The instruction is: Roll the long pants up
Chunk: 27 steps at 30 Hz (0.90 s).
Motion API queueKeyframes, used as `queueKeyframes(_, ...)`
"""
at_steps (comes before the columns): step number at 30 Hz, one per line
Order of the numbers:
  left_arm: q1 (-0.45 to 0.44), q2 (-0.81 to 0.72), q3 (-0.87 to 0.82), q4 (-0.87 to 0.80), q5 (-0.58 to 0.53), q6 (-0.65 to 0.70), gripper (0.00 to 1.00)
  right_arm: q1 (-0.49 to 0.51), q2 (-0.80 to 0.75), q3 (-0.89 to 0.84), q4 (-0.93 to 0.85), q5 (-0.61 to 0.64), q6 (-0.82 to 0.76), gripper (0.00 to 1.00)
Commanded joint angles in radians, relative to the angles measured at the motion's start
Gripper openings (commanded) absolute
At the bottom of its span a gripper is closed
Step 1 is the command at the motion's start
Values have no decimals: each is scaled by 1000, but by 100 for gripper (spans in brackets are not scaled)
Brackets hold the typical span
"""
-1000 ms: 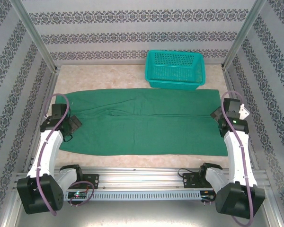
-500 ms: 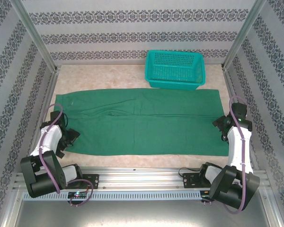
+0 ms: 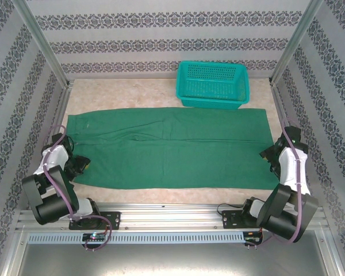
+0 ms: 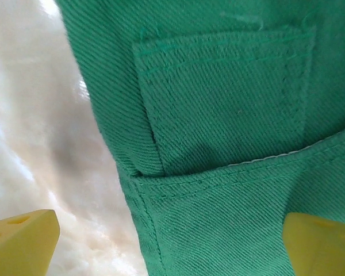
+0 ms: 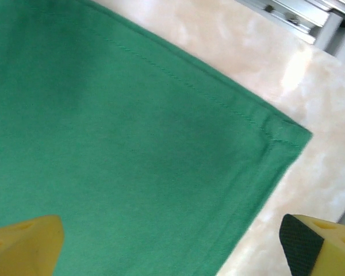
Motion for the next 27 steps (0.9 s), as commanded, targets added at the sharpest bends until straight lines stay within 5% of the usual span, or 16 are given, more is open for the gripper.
queueKeyframes(1,10,10,-11,33,22,10,100,-55,-9,30,-60,42,-7,98)
queueKeyframes(5,10,2,-15,34,32,12,100,-86,-16,16,-55,78,14,98)
queueKeyframes(11,10,-57,3,6,1,23,100,-200,48,-10,-36,-38,41,97)
queueKeyframes(25,10,-38,-32,53,16,42,98,-202,209,-110,127,-124,127,93)
queueKeyframes(27,10,-47,-33,48,15,47,97,-202,227,-107,143,-120,110,85)
